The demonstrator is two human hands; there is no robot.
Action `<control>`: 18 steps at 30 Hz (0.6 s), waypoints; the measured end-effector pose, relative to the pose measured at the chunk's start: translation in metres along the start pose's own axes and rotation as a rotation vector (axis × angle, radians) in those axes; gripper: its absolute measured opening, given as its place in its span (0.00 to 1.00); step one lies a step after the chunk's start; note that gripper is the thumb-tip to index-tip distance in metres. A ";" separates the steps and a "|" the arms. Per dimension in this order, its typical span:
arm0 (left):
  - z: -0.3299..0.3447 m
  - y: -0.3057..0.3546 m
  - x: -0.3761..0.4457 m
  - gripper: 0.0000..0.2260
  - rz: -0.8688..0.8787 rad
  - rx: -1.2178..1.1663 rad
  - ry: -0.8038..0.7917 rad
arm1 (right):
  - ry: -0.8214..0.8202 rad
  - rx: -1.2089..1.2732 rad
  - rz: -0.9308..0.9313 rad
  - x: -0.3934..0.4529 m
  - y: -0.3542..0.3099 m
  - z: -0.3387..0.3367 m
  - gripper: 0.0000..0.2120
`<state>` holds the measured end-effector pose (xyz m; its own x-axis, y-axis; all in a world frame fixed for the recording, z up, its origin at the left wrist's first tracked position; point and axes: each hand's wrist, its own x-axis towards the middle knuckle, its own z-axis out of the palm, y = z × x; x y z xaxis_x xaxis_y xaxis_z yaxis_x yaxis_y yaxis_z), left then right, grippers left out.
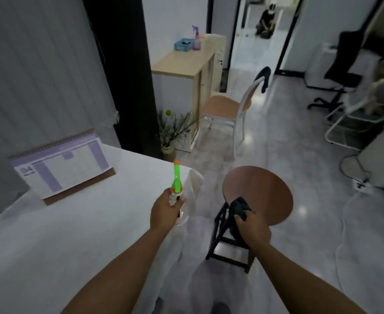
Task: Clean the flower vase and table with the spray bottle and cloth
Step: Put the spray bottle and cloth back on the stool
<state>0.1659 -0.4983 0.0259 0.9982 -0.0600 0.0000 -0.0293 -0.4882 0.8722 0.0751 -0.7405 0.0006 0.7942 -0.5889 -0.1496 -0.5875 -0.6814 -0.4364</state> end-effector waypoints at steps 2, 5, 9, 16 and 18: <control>0.036 0.019 0.014 0.07 0.014 -0.024 -0.086 | 0.023 -0.002 0.064 0.019 0.019 -0.014 0.17; 0.091 0.049 0.037 0.11 0.042 -0.037 -0.178 | 0.030 -0.019 0.139 0.054 0.045 -0.030 0.18; 0.141 0.077 0.060 0.13 0.064 -0.022 -0.246 | -0.064 -0.046 0.198 0.092 0.065 -0.040 0.20; 0.201 0.081 0.081 0.14 0.041 0.033 -0.286 | -0.206 0.037 0.310 0.153 0.083 -0.049 0.23; 0.214 0.081 0.084 0.14 0.045 0.038 -0.287 | -0.231 0.058 0.323 0.165 0.084 -0.049 0.24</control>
<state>0.2364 -0.7297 -0.0084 0.9403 -0.3240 -0.1046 -0.0811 -0.5117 0.8553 0.1489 -0.9160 -0.0171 0.5879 -0.6511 -0.4800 -0.8082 -0.4479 -0.3823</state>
